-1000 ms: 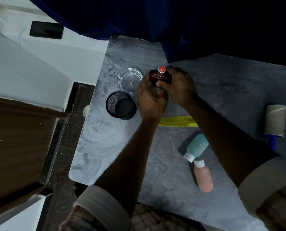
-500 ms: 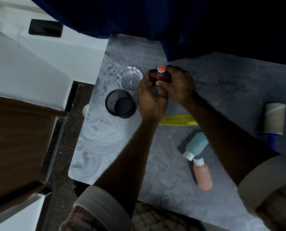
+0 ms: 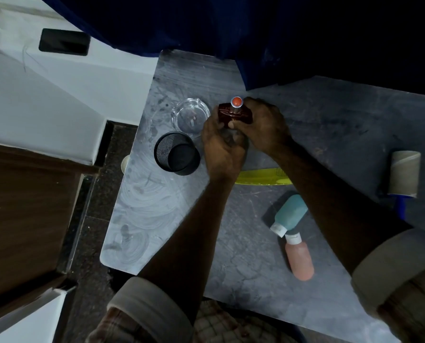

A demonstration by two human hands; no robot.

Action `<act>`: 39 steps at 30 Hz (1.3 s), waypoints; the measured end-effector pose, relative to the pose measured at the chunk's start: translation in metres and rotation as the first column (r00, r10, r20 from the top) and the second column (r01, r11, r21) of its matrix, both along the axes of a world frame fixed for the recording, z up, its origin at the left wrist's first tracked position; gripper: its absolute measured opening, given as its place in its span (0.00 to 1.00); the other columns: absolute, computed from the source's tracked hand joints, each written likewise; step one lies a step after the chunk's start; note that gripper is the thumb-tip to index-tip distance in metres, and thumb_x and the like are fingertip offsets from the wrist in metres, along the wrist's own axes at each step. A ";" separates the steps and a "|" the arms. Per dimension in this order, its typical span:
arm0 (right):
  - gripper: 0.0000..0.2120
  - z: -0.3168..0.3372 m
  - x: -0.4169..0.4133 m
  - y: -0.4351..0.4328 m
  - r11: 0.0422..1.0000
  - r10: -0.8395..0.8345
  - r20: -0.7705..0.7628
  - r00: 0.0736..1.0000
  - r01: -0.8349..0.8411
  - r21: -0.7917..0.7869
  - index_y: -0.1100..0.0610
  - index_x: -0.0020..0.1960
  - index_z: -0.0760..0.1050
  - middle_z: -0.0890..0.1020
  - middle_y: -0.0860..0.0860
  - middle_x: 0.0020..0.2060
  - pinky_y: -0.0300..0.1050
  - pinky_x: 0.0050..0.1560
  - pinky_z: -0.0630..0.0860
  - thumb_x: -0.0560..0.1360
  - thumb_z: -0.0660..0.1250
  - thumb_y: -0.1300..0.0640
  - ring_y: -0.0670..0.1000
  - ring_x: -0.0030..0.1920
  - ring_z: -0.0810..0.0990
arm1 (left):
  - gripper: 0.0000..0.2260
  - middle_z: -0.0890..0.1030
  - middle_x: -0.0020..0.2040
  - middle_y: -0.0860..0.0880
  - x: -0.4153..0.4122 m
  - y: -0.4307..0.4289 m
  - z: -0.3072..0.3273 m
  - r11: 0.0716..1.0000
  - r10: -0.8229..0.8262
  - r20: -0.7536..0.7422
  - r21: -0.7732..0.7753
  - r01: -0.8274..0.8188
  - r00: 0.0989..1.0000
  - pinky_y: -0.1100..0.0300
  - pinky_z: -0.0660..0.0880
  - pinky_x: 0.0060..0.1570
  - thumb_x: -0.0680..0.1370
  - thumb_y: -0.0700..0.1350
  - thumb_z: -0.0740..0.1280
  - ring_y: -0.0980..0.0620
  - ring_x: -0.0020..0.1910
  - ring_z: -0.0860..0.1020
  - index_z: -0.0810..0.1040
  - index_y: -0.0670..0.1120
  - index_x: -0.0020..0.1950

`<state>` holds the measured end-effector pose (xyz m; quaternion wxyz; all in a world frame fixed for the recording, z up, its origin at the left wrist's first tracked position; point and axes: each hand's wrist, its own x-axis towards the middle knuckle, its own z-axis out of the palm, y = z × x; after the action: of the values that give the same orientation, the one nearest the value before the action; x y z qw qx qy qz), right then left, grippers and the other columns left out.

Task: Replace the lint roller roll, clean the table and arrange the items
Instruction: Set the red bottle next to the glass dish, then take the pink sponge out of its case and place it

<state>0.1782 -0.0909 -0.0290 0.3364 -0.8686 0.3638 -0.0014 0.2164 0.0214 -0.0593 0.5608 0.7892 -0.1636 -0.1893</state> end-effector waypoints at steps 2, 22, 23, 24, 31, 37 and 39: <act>0.25 0.001 0.000 0.001 1.000 -0.013 -0.005 1.000 0.013 0.010 0.55 0.67 0.76 0.81 0.54 0.62 0.51 0.63 0.77 0.73 0.75 0.47 0.55 0.62 0.80 | 0.32 0.77 0.72 0.36 -0.002 0.000 0.002 1.000 0.006 -0.016 -0.003 -0.006 1.000 0.39 0.79 0.67 0.75 0.39 0.67 0.40 0.69 0.80 0.68 0.35 0.79; 0.19 -0.016 -0.202 0.048 0.961 0.045 -0.318 0.947 -0.128 -0.244 0.53 0.62 0.79 0.77 0.57 0.63 0.58 0.57 0.76 0.72 0.71 0.54 0.65 0.61 0.75 | 0.31 0.79 0.74 0.43 -0.124 0.076 -0.003 0.613 -0.728 0.198 0.616 0.495 0.656 0.44 0.71 0.74 0.71 0.46 0.73 0.38 0.73 0.77 0.78 0.42 0.74; 0.19 -0.016 -0.211 0.052 0.965 0.039 -0.307 0.951 -0.116 -0.235 0.54 0.63 0.79 0.77 0.57 0.63 0.58 0.57 0.76 0.72 0.71 0.54 0.65 0.61 0.75 | 0.31 0.80 0.73 0.43 -0.130 0.079 -0.002 0.602 -0.742 0.202 0.621 0.502 0.640 0.43 0.71 0.73 0.71 0.46 0.73 0.37 0.72 0.77 0.78 0.42 0.74; 0.19 -0.016 -0.220 0.057 0.969 0.033 -0.299 0.954 -0.103 -0.222 0.54 0.63 0.79 0.77 0.58 0.63 0.58 0.58 0.76 0.72 0.71 0.54 0.65 0.62 0.75 | 0.31 0.80 0.74 0.43 -0.136 0.083 -0.001 0.588 -0.756 0.201 0.628 0.510 0.623 0.43 0.72 0.73 0.71 0.47 0.73 0.37 0.71 0.77 0.78 0.42 0.75; 0.20 -0.018 -0.280 0.086 0.978 0.008 -0.243 0.970 -0.058 -0.198 0.56 0.64 0.81 0.79 0.58 0.63 0.58 0.58 0.76 0.72 0.74 0.57 0.65 0.62 0.77 | 0.32 0.76 0.78 0.47 -0.181 0.107 0.004 0.465 -0.841 0.138 0.678 0.570 0.523 0.43 0.71 0.72 0.73 0.51 0.67 0.39 0.72 0.77 0.75 0.45 0.78; 0.20 -0.020 -0.301 0.097 0.973 0.013 -0.192 0.981 -0.057 -0.224 0.57 0.63 0.80 0.79 0.57 0.62 0.58 0.56 0.77 0.72 0.75 0.57 0.64 0.60 0.78 | 0.30 0.77 0.77 0.46 -0.197 0.122 0.010 0.442 -0.864 0.155 0.688 0.575 0.479 0.41 0.73 0.71 0.74 0.55 0.65 0.39 0.71 0.78 0.78 0.47 0.75; 0.22 -0.017 -0.303 0.100 0.974 -0.013 -0.170 0.985 -0.026 -0.224 0.59 0.65 0.79 0.79 0.58 0.63 0.58 0.59 0.77 0.73 0.76 0.57 0.64 0.62 0.78 | 0.28 0.78 0.75 0.47 -0.198 0.123 0.012 0.448 -0.860 0.163 0.694 0.564 0.483 0.42 0.73 0.71 0.74 0.56 0.65 0.40 0.70 0.79 0.79 0.48 0.73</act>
<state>-0.1249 0.0090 -0.0457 0.2035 -0.8992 0.3859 0.0329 0.0182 0.1439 -0.0472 0.1022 0.7788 -0.5686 -0.2443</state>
